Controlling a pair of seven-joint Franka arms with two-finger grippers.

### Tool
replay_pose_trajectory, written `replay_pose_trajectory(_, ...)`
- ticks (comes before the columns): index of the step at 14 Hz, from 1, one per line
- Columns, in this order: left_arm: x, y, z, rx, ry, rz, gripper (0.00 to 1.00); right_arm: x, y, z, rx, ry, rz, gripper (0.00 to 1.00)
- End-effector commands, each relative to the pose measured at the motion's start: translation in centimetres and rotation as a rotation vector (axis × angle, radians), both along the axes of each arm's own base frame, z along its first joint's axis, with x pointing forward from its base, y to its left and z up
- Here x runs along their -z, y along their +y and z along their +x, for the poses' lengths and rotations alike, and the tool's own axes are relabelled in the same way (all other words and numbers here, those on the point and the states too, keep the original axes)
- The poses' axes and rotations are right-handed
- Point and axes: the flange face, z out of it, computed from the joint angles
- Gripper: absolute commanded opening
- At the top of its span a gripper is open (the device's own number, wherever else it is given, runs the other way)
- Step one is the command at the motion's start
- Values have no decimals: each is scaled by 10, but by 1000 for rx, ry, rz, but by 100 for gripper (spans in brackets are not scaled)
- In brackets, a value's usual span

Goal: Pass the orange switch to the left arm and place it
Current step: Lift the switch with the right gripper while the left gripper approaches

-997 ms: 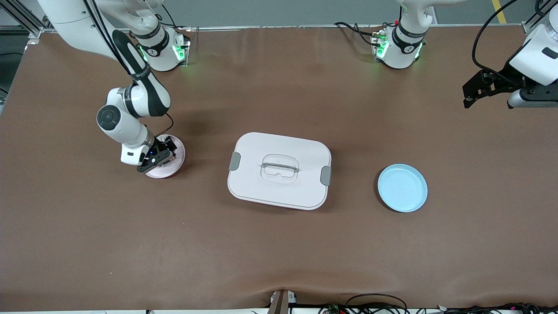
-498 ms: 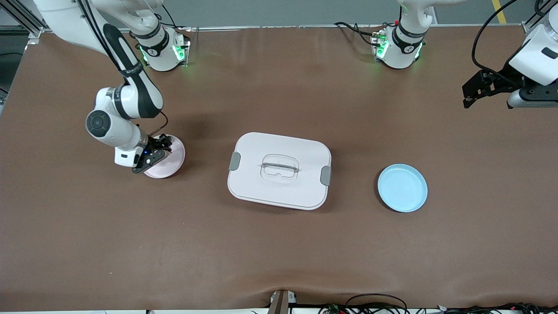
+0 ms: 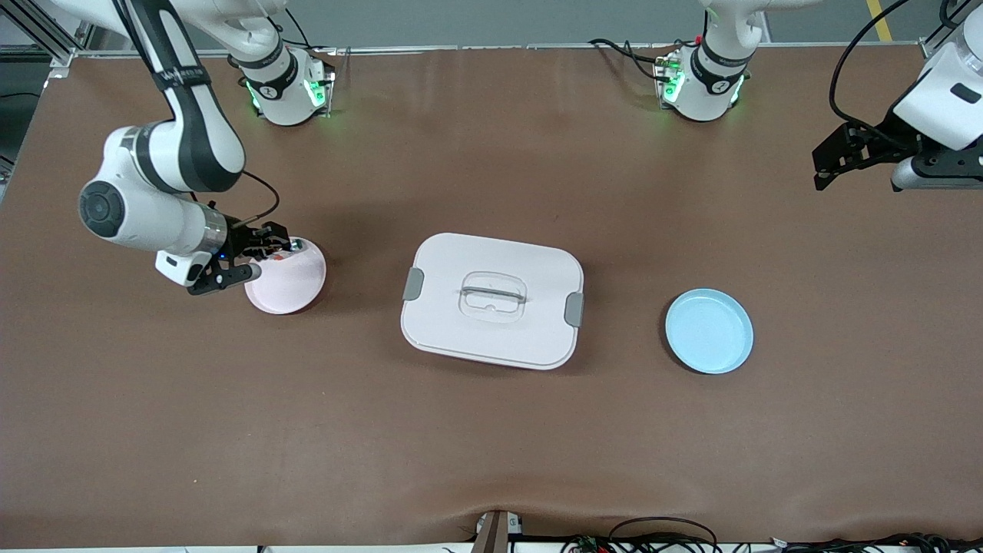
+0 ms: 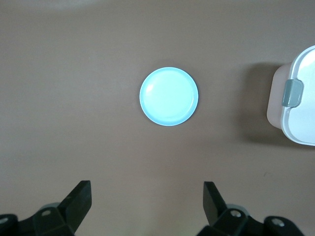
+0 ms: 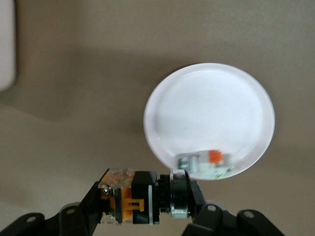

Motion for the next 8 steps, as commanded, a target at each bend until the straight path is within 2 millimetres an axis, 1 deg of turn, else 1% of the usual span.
replay_pose_trajectory(1, -3, -2, 0, 17, -1, 21, 100, -36, 41, 10, 193, 56, -19, 0)
replay_pose_trajectory(4, -4, -3, 0, 14, -6, 18, 100, -68, 88, 17, 421, 96, 9, 0)
replay_pose_trajectory(6, 5, -3, 11, 20, 10, 15, 100, -92, 122, 22, 554, 108, -1, 0)
replay_pose_trajectory(8, 20, -5, 20, 33, 37, 7, 100, -118, 165, 25, 674, 133, 14, 0)
